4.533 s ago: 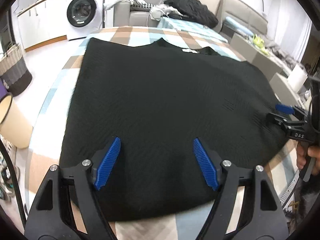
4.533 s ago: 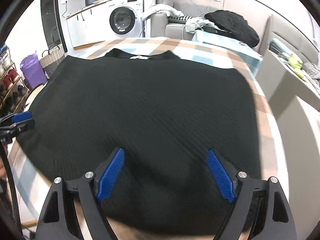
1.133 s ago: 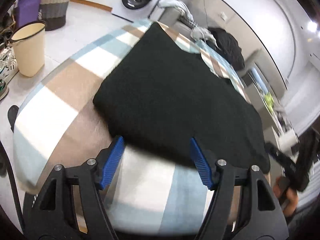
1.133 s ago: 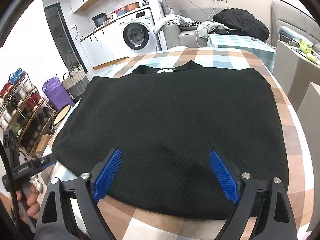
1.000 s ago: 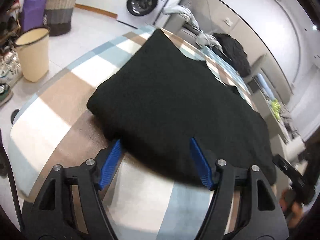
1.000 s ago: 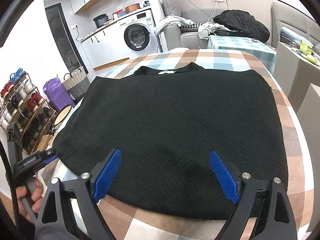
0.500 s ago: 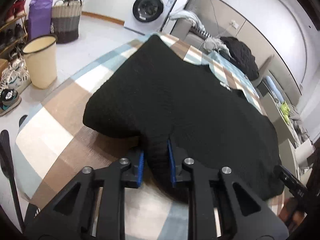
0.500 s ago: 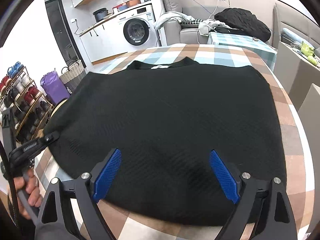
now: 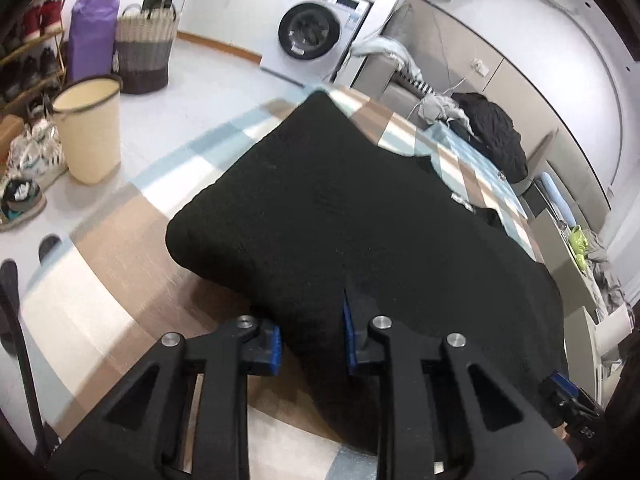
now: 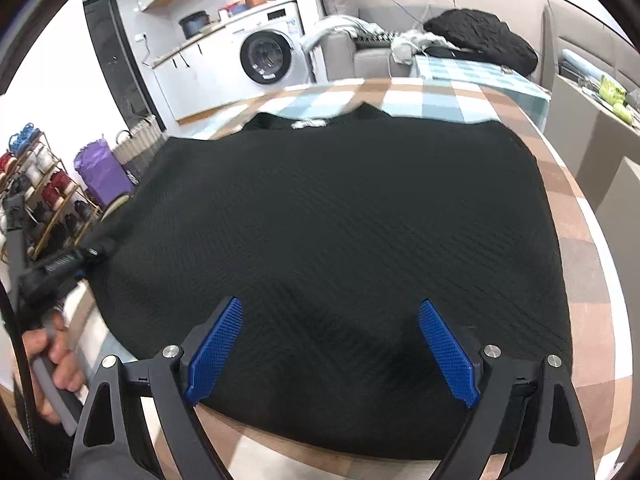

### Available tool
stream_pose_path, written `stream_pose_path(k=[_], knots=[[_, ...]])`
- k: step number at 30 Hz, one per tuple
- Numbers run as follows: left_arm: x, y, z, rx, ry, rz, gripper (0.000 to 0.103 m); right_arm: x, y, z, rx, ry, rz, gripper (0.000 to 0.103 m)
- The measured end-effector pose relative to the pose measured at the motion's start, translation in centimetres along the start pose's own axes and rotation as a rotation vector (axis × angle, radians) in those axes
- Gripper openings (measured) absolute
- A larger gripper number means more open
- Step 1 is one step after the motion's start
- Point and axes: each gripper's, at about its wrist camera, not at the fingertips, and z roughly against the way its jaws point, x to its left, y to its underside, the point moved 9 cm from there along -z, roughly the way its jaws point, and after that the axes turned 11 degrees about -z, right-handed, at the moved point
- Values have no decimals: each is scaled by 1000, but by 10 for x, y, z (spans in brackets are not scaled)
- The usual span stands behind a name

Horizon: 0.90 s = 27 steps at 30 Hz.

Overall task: Fold small clothes
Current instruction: 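Grasp the shirt side with the left gripper and fold it toward the middle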

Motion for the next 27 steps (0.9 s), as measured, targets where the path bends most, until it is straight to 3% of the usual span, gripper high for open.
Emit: stream_pose_path(k=[4, 9, 16, 19, 22, 25, 27], knots=[[2, -11, 11, -13, 0, -39, 19, -3, 7, -7, 29, 19, 10, 91], [-27, -30, 33, -78, -27, -166, 19, -1, 9, -6, 34, 29, 37, 92], [-131, -74, 57, -194, 14, -452, 18, -13, -7, 18, -16, 20, 4, 92], [-202, -76, 65, -236, 88, -598, 18, -27, -19, 30, -48, 28, -19, 92], [-269, -54, 68, -217, 217, -715, 19, -47, -29, 41, -77, 53, -55, 92], [-311, -19, 59, -115, 355, -776, 23, -74, -36, 50, -96, 83, -110, 92], [-326, 10, 55, -5, 516, -759, 31, -91, -39, 53, -101, 101, -143, 92]])
